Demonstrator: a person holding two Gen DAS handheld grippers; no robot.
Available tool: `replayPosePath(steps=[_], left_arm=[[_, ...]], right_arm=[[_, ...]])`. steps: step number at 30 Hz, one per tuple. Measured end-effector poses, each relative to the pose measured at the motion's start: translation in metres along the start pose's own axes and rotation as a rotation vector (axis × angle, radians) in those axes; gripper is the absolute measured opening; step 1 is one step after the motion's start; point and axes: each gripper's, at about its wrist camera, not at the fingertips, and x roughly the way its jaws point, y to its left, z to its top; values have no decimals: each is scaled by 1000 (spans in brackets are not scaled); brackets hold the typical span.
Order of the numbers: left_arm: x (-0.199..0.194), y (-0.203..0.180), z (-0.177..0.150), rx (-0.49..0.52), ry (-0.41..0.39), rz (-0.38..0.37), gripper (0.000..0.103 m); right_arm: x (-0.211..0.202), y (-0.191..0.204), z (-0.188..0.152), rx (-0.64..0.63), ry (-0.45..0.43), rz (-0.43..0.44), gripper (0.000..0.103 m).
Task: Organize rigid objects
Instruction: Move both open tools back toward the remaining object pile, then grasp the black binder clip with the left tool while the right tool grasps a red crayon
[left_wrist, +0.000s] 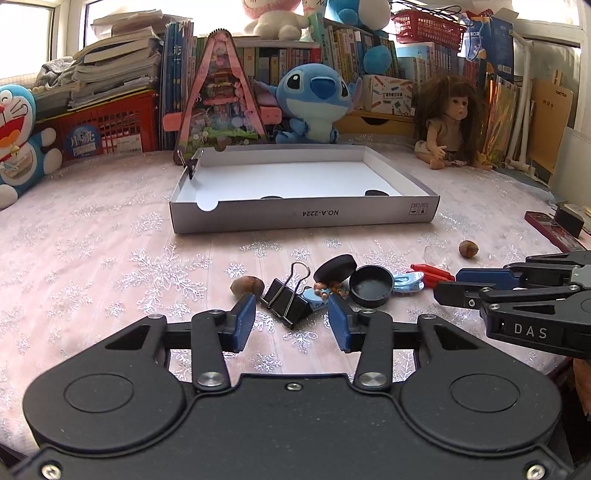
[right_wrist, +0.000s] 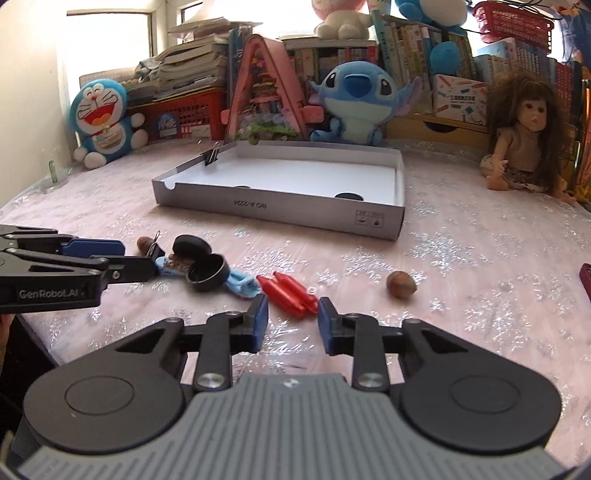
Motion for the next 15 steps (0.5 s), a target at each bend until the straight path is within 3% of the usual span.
replayPosePath(steps=[4,15], left_arm=[[10,3,2,-27,32,5,42],[17,13,3,-53,26,56,42]], right_arm=[[6,0,2,17,7,2,35],[11,-9,5,34,23,-50,36]])
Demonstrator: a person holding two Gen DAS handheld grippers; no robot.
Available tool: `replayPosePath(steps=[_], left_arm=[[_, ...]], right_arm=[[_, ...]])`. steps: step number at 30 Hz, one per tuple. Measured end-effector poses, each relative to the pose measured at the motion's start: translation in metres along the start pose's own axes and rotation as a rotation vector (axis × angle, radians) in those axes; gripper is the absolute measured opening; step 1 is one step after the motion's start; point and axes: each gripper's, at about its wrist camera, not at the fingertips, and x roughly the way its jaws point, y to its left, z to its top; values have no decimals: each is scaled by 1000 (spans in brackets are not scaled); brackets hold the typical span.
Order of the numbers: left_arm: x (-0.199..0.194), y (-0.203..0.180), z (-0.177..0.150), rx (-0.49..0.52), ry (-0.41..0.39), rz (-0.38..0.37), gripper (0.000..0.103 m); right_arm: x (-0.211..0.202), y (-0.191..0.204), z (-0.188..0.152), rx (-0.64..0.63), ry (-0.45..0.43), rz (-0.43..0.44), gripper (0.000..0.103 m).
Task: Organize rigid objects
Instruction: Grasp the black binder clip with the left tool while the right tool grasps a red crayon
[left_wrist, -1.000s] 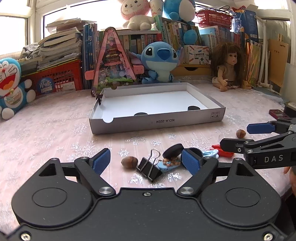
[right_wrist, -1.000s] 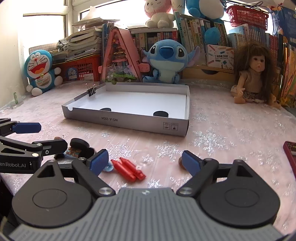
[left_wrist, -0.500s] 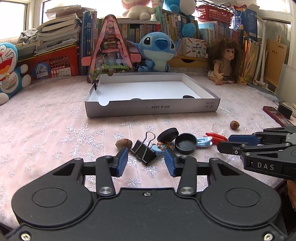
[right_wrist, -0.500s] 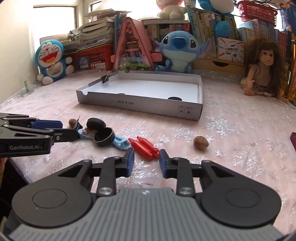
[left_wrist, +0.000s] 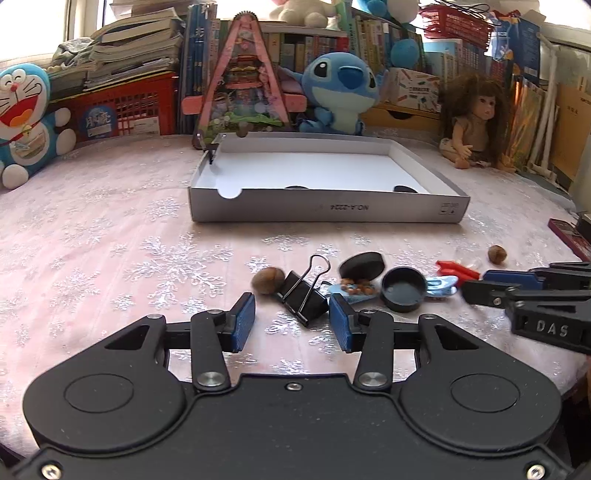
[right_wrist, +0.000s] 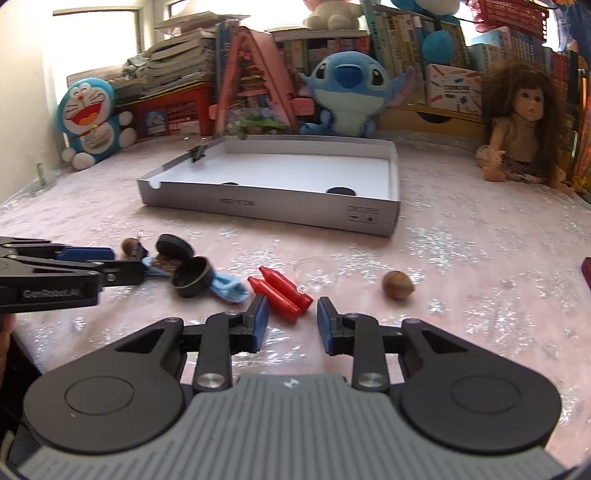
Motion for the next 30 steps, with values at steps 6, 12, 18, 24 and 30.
replayPosePath(steps=[6,12,18,24,30], left_arm=[[1,8,0,-8,-1,44,43],[2,13,0,-20,-2,67,43],[4,16,1,-34,-2,115,44],[6,22,4,-62,-1,191,45],[-3,16,3,-39,-41,125,50]], right_arm=[[3,-8,1,13,6,-58,41],[1,-15,1,20,9,-98,43],[0,-25,1,40,15,-171,49],[-4,-30,3,75,-14,-220,51],[-9,-17,2,36,-39,-138,61]])
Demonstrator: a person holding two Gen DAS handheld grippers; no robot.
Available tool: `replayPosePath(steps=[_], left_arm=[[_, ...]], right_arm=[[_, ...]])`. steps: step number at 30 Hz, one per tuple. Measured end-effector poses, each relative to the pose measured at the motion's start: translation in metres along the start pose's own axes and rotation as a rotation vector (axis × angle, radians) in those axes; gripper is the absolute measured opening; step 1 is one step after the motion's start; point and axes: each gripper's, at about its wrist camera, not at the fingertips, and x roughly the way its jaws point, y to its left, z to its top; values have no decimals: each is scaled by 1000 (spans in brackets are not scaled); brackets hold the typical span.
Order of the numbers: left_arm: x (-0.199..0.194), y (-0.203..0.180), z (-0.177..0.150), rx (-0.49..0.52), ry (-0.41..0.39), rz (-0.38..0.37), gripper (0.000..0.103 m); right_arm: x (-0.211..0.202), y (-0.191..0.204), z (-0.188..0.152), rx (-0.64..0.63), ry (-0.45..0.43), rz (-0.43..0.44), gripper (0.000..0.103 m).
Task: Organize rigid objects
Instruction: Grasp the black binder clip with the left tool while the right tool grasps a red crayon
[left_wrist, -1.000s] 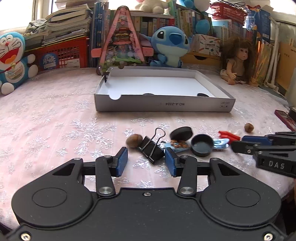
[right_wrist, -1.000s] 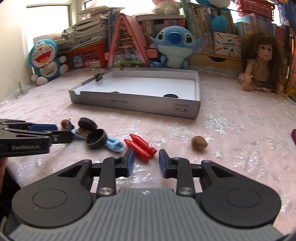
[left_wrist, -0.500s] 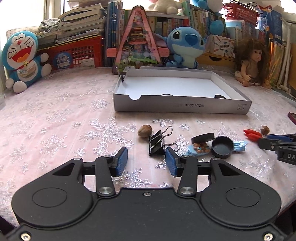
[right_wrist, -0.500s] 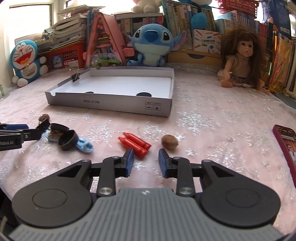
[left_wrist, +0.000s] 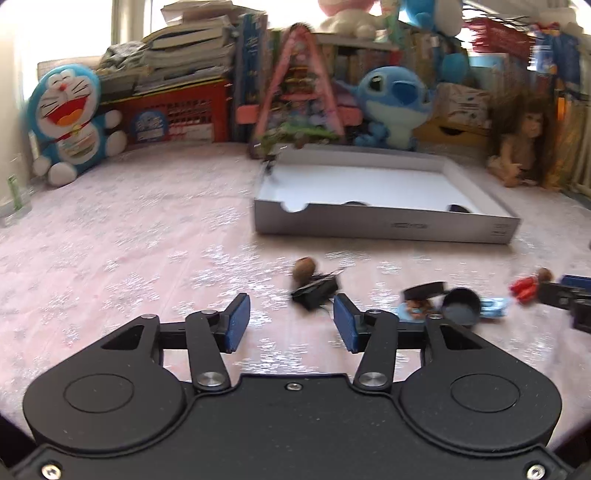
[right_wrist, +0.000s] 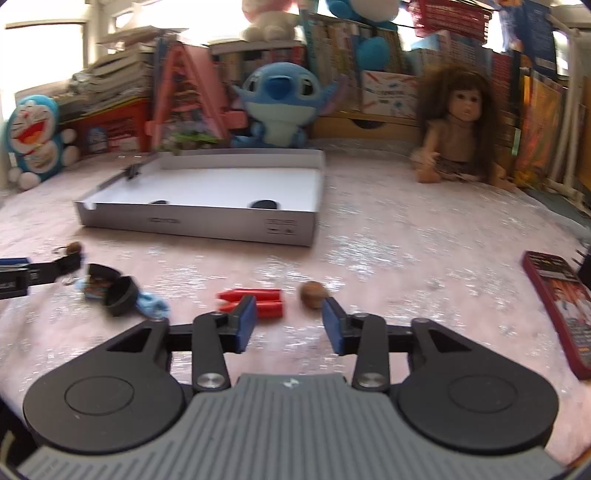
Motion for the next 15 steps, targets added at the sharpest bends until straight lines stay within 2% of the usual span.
replayPosePath(steps=[5,15], left_arm=[[7,-12,2,16,13,-6,51],[21,13,5,-32,33,121,51]], right_arm=[[4,7,1,-9,-2,14,67],[8,5,0,-3,10,3,70]])
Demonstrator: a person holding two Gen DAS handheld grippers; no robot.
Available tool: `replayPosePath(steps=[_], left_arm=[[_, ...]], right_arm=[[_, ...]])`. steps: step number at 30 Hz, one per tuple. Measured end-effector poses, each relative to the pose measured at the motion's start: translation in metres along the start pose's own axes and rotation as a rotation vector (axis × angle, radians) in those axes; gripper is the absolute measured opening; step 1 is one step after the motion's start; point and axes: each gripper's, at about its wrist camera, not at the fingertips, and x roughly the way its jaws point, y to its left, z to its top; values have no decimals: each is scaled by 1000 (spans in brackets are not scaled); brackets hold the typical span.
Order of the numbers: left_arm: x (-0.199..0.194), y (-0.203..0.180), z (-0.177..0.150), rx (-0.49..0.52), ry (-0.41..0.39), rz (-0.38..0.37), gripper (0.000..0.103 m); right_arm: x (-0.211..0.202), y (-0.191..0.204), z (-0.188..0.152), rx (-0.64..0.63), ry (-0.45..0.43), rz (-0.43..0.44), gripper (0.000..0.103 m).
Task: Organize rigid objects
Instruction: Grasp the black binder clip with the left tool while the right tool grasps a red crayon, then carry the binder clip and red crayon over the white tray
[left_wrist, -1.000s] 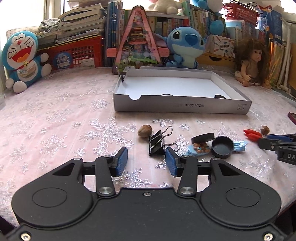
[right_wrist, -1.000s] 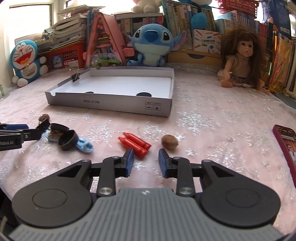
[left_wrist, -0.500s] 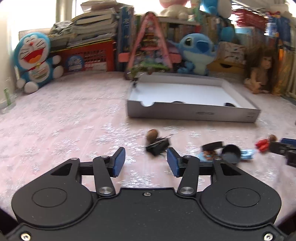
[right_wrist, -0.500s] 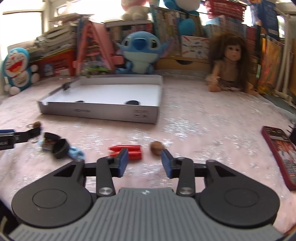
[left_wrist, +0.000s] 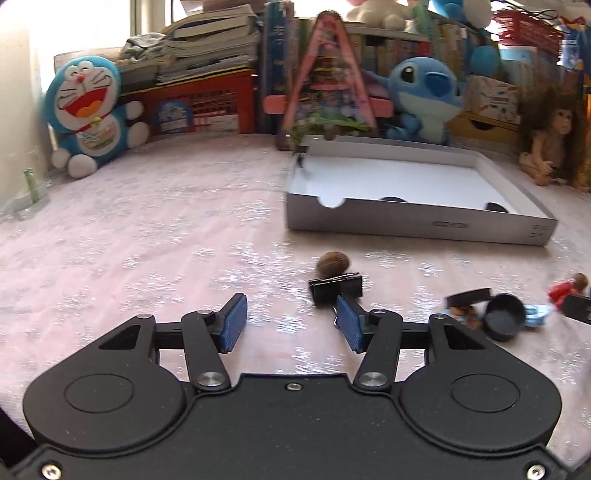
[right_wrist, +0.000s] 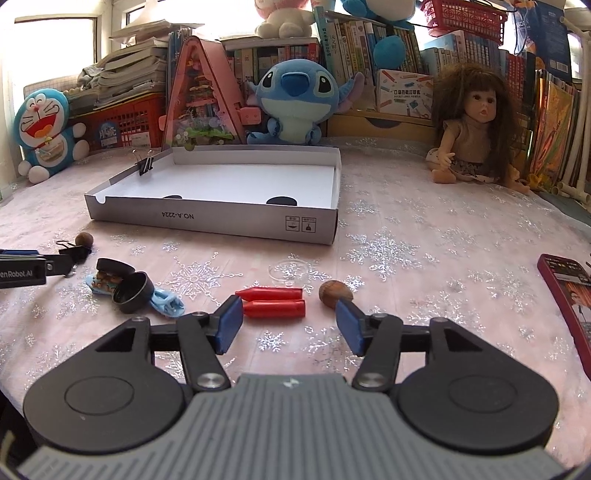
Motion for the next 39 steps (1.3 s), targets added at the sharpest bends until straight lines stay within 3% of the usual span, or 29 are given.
replayPosePath(steps=[2,7,14,24,28,31,34,39], left_arm=[[0,2,1,-2,-5,15,51],[-6,-2,1,0,-18,-77,59],[0,-18,2,40,-22,-89,61],[9,-16,3,24,-7,-101,51],[8,-16,4,27,-7,-103,32],[6,-17,3,35,-8,-102,29],[4,-17,2,35,-7,-103,29],[-2,-16,2,33,-5,-110,29]], right_arm=[[0,0,-1,2,1,3,70],[0,2,-2,0,-9,11,71],[1,4,-2,-23,-13,16,72],[6,6,1,-28,-18,29,72],[7,9,1,-29,-21,23,72],[7,9,0,-30,-17,22,72],[7,10,-1,-27,-11,20,51],[2,12,-1,-40,-18,22,50]])
